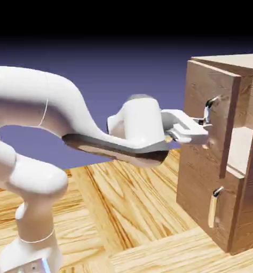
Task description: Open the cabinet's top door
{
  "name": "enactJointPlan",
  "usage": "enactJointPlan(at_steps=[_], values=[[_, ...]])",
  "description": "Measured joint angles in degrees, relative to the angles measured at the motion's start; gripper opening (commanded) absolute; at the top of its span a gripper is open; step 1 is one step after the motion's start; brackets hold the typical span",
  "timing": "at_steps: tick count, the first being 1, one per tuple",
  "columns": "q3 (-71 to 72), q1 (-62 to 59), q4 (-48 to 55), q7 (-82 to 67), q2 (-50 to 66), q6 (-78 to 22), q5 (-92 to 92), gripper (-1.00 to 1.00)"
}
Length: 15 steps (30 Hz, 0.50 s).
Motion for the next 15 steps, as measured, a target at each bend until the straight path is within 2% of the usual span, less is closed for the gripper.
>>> enactJointPlan(at_steps=[6, 15], values=[[12.1, -12.4, -1.3, 10.1, 5.2, 0.7, -0.6, -1.0], [26.8, -23.1, -11.4, -2.6, -1.2, -7.5, 21.8, -1.0]])
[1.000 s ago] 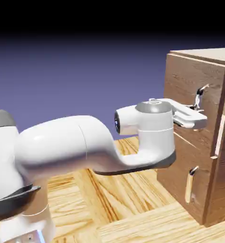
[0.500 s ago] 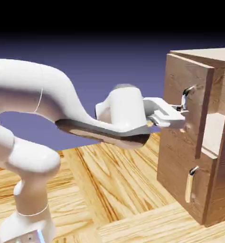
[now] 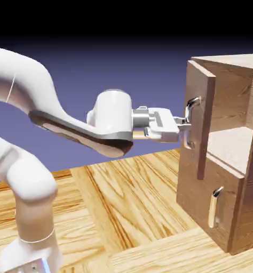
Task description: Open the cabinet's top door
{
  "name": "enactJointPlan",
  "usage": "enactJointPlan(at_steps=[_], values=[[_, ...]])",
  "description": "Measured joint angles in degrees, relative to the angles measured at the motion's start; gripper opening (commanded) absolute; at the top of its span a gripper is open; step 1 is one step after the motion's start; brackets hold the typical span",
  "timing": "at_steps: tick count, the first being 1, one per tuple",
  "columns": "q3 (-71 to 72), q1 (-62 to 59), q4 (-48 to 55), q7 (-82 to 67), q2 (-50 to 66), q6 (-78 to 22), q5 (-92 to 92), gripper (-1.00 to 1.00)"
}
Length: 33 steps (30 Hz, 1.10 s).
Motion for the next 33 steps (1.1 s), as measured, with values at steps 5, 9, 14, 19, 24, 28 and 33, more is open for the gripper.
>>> enactJointPlan(at_steps=[5, 9, 14, 19, 24, 28, 33], values=[[7.6, -2.6, -4.4, -5.9, -3.7, -5.6, 12.5, -1.0], [13.6, -3.1, -7.0, -9.8, -6.2, -10.9, 22.4, -1.0], [21.4, -2.0, -8.8, -13.5, -7.9, -18.7, 34.9, -1.0], [29.8, -0.1, -8.6, -15.6, -7.2, -28.1, 47.4, -1.0], [39.2, 1.5, -5.4, -16.0, -3.0, -39.4, 59.8, -1.0], [46.7, 1.2, -0.4, -15.0, 2.9, -49.4, 68.7, -1.0], [55.2, -1.2, 8.0, -12.6, 11.9, -61.8, 76.9, -1.0]])
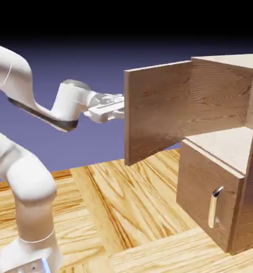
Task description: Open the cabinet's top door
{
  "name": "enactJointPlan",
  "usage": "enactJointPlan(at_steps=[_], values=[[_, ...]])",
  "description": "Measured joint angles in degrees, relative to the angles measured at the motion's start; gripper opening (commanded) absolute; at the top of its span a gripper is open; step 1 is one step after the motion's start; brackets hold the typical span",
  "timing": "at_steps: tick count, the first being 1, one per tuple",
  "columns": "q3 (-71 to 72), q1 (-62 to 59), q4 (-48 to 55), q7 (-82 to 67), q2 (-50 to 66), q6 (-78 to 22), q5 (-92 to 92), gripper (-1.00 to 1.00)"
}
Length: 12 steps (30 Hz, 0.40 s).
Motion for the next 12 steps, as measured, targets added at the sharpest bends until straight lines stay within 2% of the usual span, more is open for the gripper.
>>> enactJointPlan(at_steps=[11, 12], values=[[13.4, -6.4, 20.8, 8.8, 22.6, -26.4, 8.0, -1.0], [13.9, -6.6, 22.1, 9.6, 24.1, -28.0, 8.2, 1.0]])
